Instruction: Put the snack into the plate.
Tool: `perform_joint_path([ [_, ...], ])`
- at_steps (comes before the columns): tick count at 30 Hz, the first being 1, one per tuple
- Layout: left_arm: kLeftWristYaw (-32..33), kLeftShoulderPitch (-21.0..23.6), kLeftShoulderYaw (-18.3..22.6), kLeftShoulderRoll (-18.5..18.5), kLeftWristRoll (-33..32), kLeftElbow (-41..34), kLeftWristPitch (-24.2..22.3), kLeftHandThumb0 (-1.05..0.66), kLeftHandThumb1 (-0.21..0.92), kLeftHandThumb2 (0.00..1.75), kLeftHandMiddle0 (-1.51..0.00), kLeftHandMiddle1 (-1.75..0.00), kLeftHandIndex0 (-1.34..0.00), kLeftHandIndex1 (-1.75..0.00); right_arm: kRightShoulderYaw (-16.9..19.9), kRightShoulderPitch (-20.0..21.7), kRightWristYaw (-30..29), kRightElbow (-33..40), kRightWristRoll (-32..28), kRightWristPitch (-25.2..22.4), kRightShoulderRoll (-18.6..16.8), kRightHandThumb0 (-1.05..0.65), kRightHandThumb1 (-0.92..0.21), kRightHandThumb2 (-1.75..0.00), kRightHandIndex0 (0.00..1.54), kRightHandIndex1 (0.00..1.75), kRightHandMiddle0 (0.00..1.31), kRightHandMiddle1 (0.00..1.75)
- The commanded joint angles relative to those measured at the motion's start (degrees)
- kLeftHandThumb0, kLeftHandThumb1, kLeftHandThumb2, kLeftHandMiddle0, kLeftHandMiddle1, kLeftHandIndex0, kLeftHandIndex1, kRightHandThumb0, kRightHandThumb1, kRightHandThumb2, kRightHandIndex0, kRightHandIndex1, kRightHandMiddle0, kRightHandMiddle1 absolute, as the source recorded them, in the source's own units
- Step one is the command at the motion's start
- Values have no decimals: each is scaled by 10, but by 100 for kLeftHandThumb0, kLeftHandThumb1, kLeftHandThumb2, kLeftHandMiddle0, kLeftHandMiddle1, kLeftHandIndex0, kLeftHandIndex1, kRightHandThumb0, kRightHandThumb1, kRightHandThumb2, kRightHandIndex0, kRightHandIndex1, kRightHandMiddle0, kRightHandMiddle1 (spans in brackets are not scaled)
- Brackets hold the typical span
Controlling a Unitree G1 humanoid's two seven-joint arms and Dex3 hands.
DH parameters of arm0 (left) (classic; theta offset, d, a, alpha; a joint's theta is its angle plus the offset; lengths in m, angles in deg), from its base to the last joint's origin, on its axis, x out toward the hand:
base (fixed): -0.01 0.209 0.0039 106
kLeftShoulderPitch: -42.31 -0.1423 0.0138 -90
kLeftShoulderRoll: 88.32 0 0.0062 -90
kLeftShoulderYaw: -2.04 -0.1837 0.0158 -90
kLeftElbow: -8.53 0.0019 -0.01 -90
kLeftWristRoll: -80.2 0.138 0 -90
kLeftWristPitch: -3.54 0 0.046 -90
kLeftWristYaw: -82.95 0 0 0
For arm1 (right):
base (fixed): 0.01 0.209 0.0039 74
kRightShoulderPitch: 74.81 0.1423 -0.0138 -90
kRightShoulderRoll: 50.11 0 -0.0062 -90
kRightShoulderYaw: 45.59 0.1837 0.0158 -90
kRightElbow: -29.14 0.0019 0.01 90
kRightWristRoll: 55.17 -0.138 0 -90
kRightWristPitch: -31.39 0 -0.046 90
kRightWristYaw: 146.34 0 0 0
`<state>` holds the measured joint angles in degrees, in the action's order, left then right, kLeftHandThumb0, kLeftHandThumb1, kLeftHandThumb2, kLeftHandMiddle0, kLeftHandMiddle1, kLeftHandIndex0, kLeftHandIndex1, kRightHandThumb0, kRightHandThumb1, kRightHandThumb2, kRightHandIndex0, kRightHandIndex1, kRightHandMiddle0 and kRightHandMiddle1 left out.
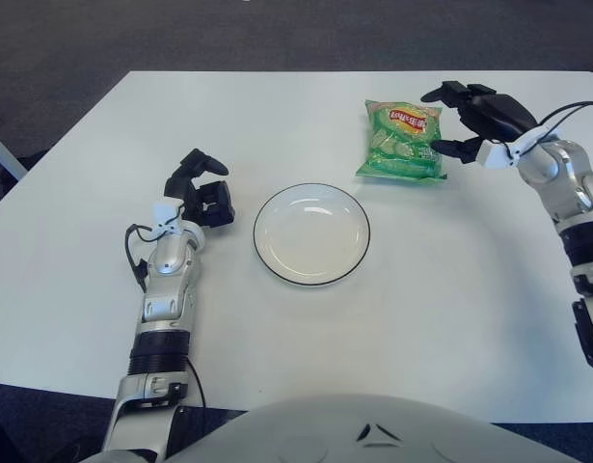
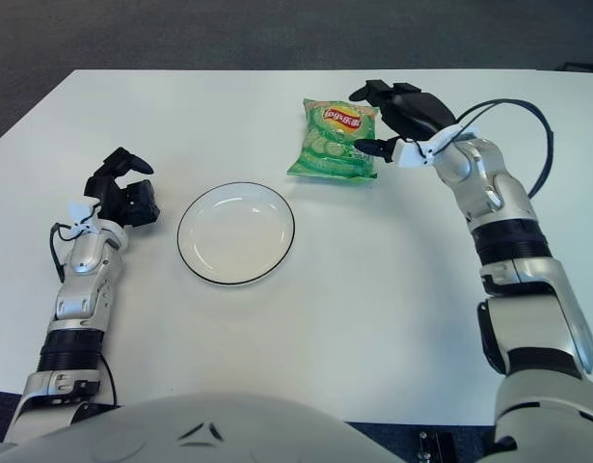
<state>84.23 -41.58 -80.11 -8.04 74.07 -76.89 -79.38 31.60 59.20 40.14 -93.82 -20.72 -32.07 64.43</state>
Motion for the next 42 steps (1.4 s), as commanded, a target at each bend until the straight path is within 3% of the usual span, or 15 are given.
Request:
perform_joint_path([
  [1, 7, -63, -9, -31, 5, 35, -3, -49, 29, 135, -135, -175, -63, -175, -23, 44, -28, -59, 25, 12, -20, -78, -92, -75, 16, 45, 0, 86],
  [6, 6, -66, -9, -30, 5, 34, -3, -49, 29, 135, -135, -175, -64, -175, -57, 98, -73, -166, 53, 28, -49, -78, -92, -73, 16, 48, 0, 88],
  [19, 11, -69, -9, -35, 3, 30, -3, -49, 30, 134, -135, -175, -63, -175, -119, 158, -124, -302, 85, 33, -93, -84, -92, -71, 10, 47, 0, 88],
  [30, 17, -74, -15, -38, 6, 21, -4, -49, 28, 136, -135, -175, -64, -175, -133, 155, -75, -351, 64, 7, -140, -93, -92, -75, 1, 39, 0, 80],
  [42, 8, -79, -13, -34, -8, 15, -2, -49, 29, 135, -135, -175, -64, -175, -136, 130, -16, -381, 36, -3, -161, -102, -92, -84, 0, 7, 0, 65],
])
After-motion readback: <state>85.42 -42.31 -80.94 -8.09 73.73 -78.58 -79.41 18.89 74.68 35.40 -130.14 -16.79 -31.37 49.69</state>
